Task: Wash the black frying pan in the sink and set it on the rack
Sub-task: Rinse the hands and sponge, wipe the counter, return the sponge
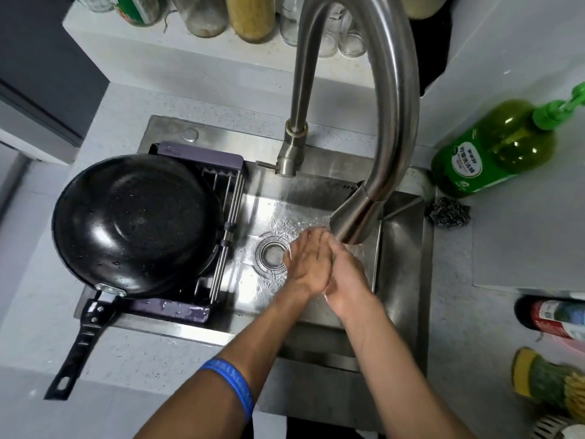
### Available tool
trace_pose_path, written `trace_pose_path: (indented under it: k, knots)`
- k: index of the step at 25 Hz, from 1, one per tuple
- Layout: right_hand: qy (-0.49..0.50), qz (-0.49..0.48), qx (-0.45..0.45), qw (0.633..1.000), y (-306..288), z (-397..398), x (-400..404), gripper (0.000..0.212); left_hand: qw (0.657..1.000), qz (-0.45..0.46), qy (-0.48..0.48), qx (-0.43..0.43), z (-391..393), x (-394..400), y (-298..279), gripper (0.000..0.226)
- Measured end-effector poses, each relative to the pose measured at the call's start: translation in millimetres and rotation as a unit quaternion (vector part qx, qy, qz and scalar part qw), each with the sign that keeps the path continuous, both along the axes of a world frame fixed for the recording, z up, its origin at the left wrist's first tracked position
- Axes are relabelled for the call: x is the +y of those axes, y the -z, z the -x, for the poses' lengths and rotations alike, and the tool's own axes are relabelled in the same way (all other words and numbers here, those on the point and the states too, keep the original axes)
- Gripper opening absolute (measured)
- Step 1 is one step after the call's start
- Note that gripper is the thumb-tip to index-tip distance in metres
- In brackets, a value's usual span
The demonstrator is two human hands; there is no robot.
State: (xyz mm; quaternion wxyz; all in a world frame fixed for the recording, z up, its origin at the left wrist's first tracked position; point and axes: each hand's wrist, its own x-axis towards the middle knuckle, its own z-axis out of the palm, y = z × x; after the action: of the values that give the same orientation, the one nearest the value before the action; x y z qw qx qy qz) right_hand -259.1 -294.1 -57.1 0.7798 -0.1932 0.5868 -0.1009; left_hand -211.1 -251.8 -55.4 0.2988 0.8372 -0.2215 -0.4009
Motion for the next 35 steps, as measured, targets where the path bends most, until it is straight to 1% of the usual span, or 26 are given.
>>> trace_pose_path:
  k: [1,2,3,4,5,6,7,8,9,11,13,16,19,21,23,24,26,27,28,29,30,31,32,33,35]
  knots:
    - [0.009,0.003,-0.001,1.0,-5.1,-1.4,3.4,0.02,0.999,0.003,0.0,-0.038,-6.5,2.0,2.7,0.044]
    - [0.041,-0.011,-0.02,0.999,-13.0,-5.2,6.8,0.02,0.999,0.022,-0.021,-0.041,-11.3,3.1,-0.3,0.047]
    - [0.075,-0.039,-0.056,0.995,-14.4,-9.6,6.9,0.021,0.994,0.057,-0.093,0.011,-12.6,1.8,-2.4,0.049]
    - [0.08,-0.039,-0.086,0.992,-15.1,-13.8,7.0,0.021,0.969,0.103,-0.192,0.118,-12.7,-0.7,-10.7,0.05]
    - [0.079,-0.035,-0.111,0.99,-12.4,-14.1,4.2,0.023,0.919,0.148,-0.286,0.228,-12.5,-3.6,-14.8,0.051]
    - [0.091,-0.035,-0.114,0.989,-9.7,-14.0,2.8,0.032,0.862,0.181,-0.362,0.306,-13.7,-3.6,-17.1,0.053]
    - [0.101,-0.023,-0.111,0.988,-8.6,-13.3,1.8,0.04,0.811,0.203,-0.41,0.364,-16.3,-0.5,-16.2,0.054]
    - [0.104,-0.016,-0.119,0.987,-9.3,-12.0,1.4,0.042,0.78,0.213,-0.433,0.398,-19.1,3.9,-16.0,0.055]
    - [0.104,-0.018,-0.132,0.986,-10.7,-10.5,2.1,0.035,0.773,0.212,-0.44,0.405,-20.3,8.6,-14.5,0.055]
    - [0.104,-0.009,-0.126,0.987,-12.0,-12.9,3.4,0.012,0.78,0.2,-0.436,0.402,-19.8,15.3,-13.0,0.054]
    - [0.097,0.012,-0.081,0.992,-5.2,-14.3,1.0,0.005,0.782,0.194,-0.424,0.414,-15.6,17.2,-11.5,0.051]
    - [0.057,0.039,-0.001,0.998,-1.2,-17.4,-3.5,0.007,0.791,0.177,-0.409,0.419,-12.5,16.4,-10.4,0.041]
    - [0.023,0.049,0.025,0.998,-1.8,-22.2,-6.4,0.031,0.801,0.193,-0.369,0.429,-5.0,16.1,-14.0,0.031]
    - [0.021,0.04,0.013,0.999,1.2,-20.5,-9.1,0.037,0.807,0.199,-0.341,0.439,-0.9,15.4,-14.1,0.022]
    - [-0.006,0.046,-0.013,0.999,2.4,-13.0,-8.8,0.029,0.824,0.185,-0.31,0.437,-2.3,17.4,-12.0,0.013]
    - [-0.042,0.061,-0.027,0.997,2.4,-7.9,-8.8,0.026,0.824,0.186,-0.303,0.441,-4.6,18.9,-12.1,0.015]
    - [-0.118,0.111,-0.035,0.986,3.0,2.4,-11.9,0.03,0.821,0.192,-0.308,0.44,-6.5,22.8,-10.0,0.024]
    - [-0.148,0.14,-0.023,0.979,2.2,4.2,-15.1,0.028,0.832,0.199,-0.311,0.414,-6.5,24.5,-7.9,0.021]
    - [-0.188,0.171,0.006,0.967,-1.2,3.9,-17.4,0.028,0.849,0.201,-0.319,0.37,-6.6,27.1,-7.0,0.014]
    - [-0.224,0.206,0.056,0.951,-0.2,3.8,-20.2,0.029,0.863,0.202,-0.332,0.322,-7.1,29.3,-5.3,0.008]
    - [-0.24,0.231,0.105,0.937,-0.4,2.9,-22.2,0.03,0.868,0.207,-0.35,0.284,-9.4,31.8,-3.3,0.01]
    - [-0.228,0.24,0.142,0.933,2.1,3.9,-24.5,0.03,0.866,0.216,-0.368,0.26,-13.3,34.7,-1.0,0.015]
    - [-0.188,0.228,0.159,0.942,4.2,7.4,-27.8,0.028,0.86,0.224,-0.385,0.25,-18.6,37.6,0.0,0.023]
    - [-0.133,0.201,0.159,0.957,2.0,11.2,-29.9,0.026,0.856,0.222,-0.399,0.241,-24.1,39.4,-2.2,0.03]
    - [-0.045,0.15,0.124,0.98,-1.0,20.0,-34.6,0.029,0.866,0.197,-0.397,0.233,-35.6,41.1,-3.4,0.035]
